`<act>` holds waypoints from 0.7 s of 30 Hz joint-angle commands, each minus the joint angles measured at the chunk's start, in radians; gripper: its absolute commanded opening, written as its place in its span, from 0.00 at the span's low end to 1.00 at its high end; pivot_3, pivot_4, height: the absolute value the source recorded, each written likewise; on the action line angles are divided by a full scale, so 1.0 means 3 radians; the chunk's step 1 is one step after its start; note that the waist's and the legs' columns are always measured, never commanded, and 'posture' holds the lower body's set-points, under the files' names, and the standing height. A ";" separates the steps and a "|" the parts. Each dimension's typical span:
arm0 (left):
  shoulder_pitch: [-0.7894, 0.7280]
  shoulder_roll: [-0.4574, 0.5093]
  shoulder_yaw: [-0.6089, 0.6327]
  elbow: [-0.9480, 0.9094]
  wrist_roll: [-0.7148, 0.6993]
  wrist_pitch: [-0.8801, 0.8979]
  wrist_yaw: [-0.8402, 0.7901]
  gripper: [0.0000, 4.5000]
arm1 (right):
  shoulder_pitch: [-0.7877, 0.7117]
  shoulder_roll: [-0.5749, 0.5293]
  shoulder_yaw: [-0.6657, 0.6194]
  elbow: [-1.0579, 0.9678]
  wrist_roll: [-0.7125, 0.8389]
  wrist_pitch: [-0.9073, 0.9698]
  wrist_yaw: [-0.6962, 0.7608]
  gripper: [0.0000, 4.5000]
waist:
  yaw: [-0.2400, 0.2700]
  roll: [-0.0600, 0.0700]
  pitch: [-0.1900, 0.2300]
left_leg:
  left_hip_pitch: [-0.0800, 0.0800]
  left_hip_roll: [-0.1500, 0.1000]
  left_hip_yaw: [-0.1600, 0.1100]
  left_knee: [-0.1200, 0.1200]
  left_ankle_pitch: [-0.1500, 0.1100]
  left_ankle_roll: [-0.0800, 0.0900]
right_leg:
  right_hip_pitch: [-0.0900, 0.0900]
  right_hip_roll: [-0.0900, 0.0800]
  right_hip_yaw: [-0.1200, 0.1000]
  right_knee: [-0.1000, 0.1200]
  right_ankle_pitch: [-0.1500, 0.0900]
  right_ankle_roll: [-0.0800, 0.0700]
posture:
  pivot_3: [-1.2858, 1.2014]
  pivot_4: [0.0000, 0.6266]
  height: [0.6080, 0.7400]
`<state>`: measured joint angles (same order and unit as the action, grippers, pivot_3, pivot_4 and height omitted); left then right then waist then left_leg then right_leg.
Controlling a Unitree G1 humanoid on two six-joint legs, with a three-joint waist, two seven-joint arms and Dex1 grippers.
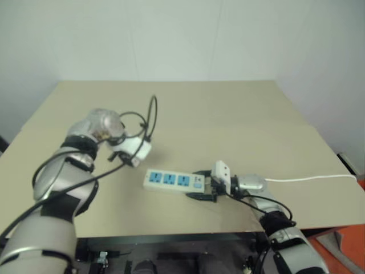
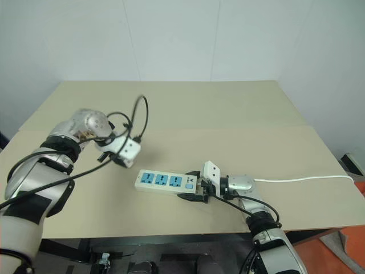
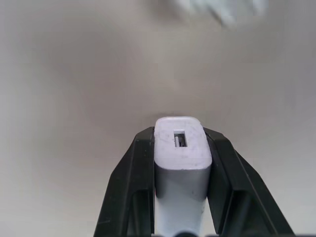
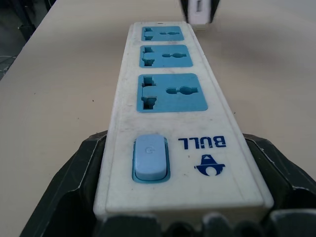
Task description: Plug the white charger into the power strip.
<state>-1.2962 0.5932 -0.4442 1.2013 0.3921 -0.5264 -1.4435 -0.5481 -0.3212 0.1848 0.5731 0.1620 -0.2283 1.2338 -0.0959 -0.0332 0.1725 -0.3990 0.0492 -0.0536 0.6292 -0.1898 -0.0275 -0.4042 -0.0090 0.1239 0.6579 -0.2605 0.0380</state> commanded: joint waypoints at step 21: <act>0.1728 -0.0435 0.1721 -0.3567 -0.3016 0.3028 0.0202 0.23 | -0.0252 0.0155 0.0163 0.0770 -0.0145 -0.0351 0.0553 0.76 | -0.0042 0.0003 -0.0002 | 0.0060 0.0001 -0.0003 0.0000 0.0000 -0.0001 | 0.0054 -0.0001 -0.0002 0.0012 -0.0001 0.0000 | 0.52 0.24 1.00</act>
<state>-0.7854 0.4520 0.0573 0.1834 -0.4773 0.3608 -1.3932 -0.6353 -0.2870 0.1925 0.7623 0.1506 -0.3167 1.3665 -0.1084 -0.0323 0.1717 -0.3802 0.0495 -0.0545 0.6291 -0.1898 -0.0277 -0.3875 -0.0094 0.1235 0.6616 -0.2607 0.0381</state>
